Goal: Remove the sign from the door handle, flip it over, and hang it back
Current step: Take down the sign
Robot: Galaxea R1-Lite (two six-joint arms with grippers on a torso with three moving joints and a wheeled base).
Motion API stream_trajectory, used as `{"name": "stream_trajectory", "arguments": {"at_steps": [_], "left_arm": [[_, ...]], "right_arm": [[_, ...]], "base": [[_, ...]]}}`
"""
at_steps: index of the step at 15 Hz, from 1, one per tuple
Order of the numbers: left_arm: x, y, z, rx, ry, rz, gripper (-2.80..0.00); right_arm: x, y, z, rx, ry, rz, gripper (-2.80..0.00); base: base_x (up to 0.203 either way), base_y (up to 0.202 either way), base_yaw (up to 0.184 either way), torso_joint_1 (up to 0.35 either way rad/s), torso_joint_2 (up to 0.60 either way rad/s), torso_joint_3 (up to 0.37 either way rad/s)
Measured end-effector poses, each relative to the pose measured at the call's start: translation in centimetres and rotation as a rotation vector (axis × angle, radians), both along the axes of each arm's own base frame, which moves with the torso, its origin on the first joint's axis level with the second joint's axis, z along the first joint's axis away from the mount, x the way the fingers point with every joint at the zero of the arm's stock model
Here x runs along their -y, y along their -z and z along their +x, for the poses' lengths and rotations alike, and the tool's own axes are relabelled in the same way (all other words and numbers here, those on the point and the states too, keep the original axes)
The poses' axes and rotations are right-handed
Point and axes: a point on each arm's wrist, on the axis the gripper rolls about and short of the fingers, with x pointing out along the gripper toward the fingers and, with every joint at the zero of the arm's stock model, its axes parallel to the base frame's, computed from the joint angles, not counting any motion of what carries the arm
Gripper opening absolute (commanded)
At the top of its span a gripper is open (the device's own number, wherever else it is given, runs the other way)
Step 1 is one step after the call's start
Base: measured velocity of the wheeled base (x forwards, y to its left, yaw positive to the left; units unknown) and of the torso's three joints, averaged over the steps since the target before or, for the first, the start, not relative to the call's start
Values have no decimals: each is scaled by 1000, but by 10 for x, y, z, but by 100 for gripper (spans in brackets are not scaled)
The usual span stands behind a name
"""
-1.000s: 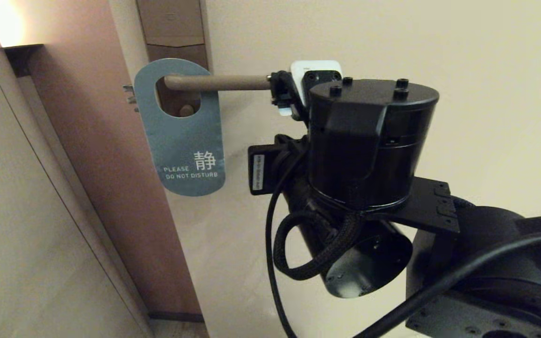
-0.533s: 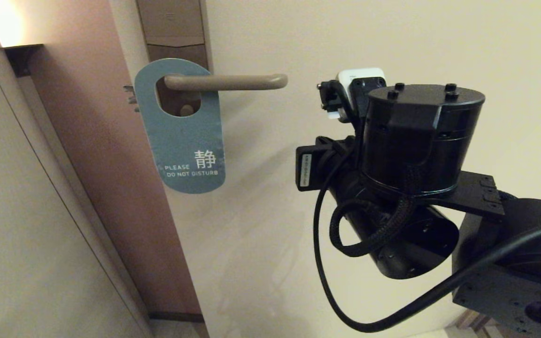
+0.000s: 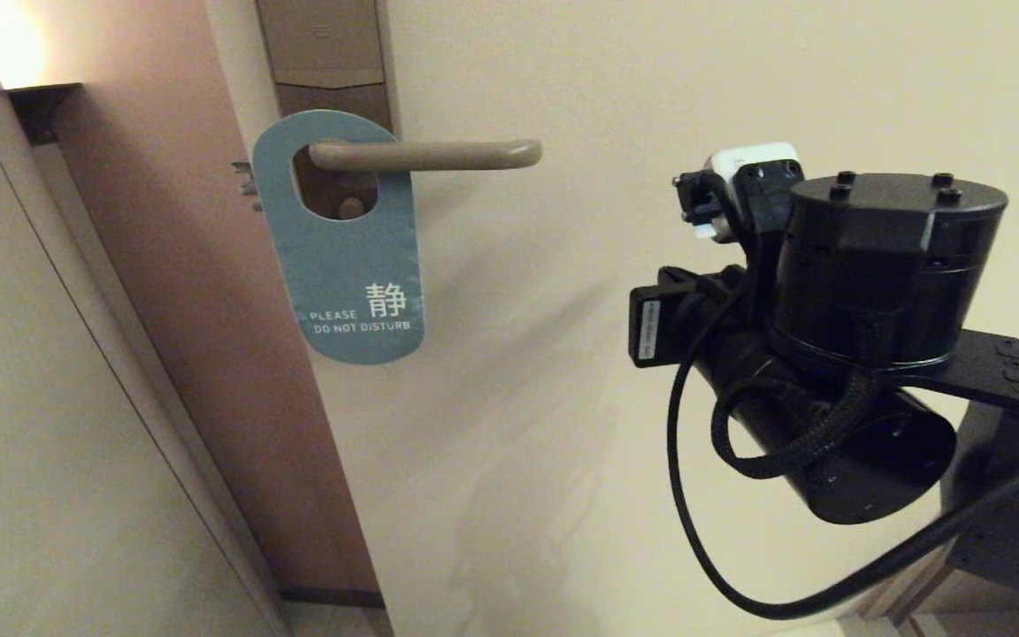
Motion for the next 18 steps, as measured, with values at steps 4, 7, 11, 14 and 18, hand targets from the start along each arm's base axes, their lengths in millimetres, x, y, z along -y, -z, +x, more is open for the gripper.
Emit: {"name": "stream_trajectory", "arguments": {"at_steps": [4,7,11,14,18], "left_arm": [[0,0,0,-1,0,-1,-280],[0,0,0,-1,0,0,-280],[0,0,0,0,1,0,-280],[0,0,0,0,0,-1,-280],[0,0,0,0,0,0,-280]], "right_arm": [[29,1,0,-11,15,-37,-280],[52,1,3,-12,58,-34,-280],[83,6,0,-29,92,-55,-280],[102,11,-9,-41,104,-64,-280],[128,19,-22,-60,140,-69,-280]], "base": [[0,0,0,0,0,0],[0,0,0,0,0,0],[0,0,0,0,0,0],[0,0,0,0,0,0],[0,0,0,0,0,0]]}}
